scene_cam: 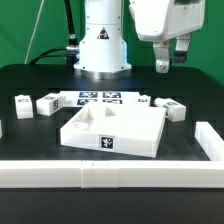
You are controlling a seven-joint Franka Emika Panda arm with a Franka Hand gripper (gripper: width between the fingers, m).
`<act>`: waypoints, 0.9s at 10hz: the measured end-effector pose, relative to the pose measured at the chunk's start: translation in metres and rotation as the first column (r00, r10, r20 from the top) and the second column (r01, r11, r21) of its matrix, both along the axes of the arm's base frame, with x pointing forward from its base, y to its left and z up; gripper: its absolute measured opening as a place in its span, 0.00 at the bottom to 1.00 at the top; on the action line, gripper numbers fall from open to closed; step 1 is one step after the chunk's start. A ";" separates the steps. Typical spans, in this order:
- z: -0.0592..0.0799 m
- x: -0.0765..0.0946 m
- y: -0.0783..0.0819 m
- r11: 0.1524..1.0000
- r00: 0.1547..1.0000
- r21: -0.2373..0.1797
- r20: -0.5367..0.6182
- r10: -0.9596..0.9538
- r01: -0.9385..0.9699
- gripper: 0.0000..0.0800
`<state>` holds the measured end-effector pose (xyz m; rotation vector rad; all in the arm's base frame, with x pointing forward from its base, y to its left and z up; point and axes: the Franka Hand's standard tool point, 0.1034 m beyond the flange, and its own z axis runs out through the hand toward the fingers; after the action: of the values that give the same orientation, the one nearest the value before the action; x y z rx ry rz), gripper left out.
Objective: Assemble one leg
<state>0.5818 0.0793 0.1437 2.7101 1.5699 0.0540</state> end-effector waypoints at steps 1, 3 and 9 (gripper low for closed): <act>0.000 0.000 0.000 1.000 1.000 -0.001 0.001 0.024 -0.024 0.81; 0.000 0.000 0.000 1.000 1.000 -0.001 0.001 0.024 -0.024 0.81; -0.001 0.000 -0.001 1.000 1.000 -0.001 -0.001 0.023 -0.023 0.81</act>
Offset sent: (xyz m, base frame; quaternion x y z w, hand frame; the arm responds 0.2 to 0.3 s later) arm 0.0000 0.0000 0.0000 0.0000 0.0000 0.0000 1.0000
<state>0.5816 0.0783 0.1430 2.6920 1.6010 0.0521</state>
